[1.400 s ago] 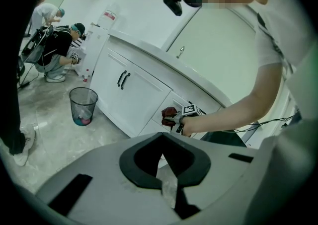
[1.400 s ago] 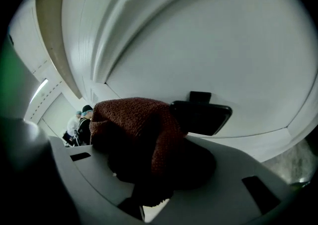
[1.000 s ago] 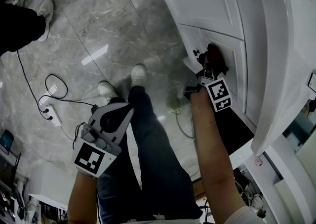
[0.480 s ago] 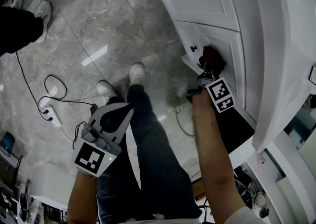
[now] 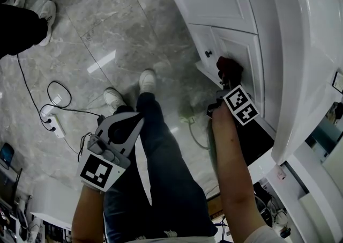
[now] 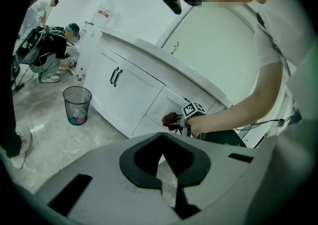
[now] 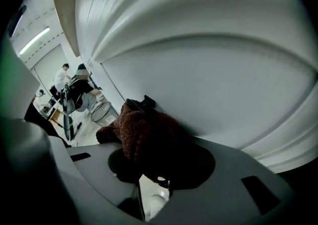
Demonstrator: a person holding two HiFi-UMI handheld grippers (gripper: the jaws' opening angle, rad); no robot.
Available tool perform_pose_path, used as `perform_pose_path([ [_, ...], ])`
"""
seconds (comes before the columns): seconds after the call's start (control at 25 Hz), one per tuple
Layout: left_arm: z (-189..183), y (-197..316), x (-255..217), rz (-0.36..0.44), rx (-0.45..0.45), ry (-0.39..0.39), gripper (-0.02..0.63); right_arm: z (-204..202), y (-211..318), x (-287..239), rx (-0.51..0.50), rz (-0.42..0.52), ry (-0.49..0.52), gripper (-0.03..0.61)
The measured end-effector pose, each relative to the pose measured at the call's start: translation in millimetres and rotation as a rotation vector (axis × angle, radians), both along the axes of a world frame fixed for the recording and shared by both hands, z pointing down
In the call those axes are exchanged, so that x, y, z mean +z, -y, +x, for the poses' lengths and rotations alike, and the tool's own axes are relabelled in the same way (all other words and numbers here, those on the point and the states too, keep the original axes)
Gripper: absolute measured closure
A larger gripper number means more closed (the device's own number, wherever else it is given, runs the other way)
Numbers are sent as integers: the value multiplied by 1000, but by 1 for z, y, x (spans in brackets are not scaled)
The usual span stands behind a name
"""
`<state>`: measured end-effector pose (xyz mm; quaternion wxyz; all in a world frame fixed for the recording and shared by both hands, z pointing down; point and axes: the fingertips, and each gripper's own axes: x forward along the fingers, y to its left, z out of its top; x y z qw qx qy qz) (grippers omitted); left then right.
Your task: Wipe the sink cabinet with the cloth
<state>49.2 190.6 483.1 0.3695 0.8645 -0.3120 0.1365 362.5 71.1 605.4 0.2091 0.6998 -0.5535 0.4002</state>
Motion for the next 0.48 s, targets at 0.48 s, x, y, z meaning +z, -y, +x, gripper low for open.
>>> perform_pose_path([
  [0.48,0,-8,-5,15,-9,-13,603,12,-20,-25,-80,-51,-127,468],
])
